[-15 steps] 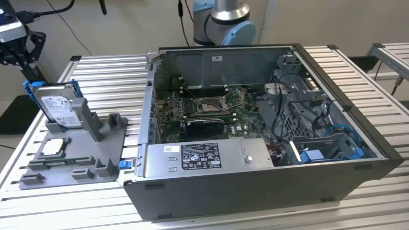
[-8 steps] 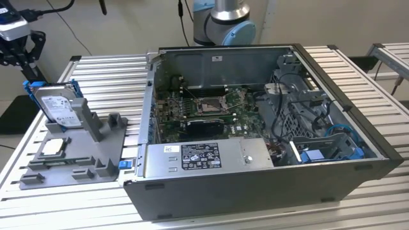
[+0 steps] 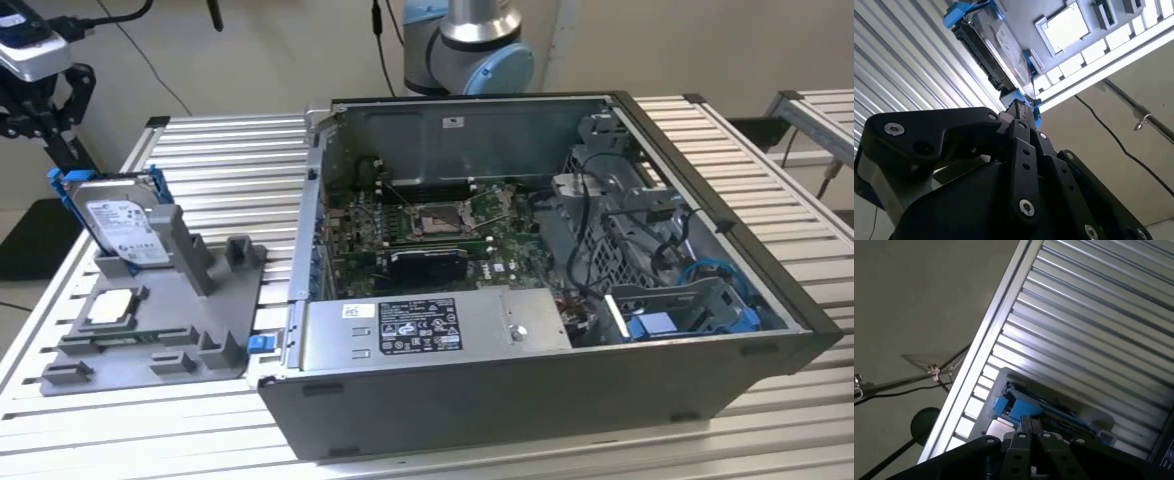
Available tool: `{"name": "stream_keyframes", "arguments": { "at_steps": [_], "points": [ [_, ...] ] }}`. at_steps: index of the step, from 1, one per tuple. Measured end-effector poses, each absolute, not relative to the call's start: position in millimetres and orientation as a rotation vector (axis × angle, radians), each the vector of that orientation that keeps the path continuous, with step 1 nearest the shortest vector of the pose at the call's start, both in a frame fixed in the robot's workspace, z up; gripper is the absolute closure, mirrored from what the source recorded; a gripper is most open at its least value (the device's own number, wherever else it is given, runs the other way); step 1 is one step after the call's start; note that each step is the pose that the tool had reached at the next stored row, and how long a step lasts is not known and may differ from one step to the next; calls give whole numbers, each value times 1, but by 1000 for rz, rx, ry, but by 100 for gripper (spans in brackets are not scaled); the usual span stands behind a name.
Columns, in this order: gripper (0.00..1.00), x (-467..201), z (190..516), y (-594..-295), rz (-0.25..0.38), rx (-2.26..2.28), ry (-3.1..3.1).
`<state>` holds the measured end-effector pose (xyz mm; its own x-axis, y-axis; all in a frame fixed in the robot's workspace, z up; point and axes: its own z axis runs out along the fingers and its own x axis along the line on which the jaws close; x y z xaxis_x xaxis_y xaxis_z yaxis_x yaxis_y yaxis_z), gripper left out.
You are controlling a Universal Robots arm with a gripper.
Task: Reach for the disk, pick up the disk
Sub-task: 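Pick up the disk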
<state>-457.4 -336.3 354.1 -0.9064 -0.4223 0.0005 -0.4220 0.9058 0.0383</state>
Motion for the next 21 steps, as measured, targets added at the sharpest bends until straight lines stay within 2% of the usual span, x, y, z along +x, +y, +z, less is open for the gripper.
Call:
{"name": "stream_keyframes", "arguments": {
  "at_steps": [21],
  "points": [
    [100, -458, 354, -336, -55, 1133, -2914]
  ]
}}
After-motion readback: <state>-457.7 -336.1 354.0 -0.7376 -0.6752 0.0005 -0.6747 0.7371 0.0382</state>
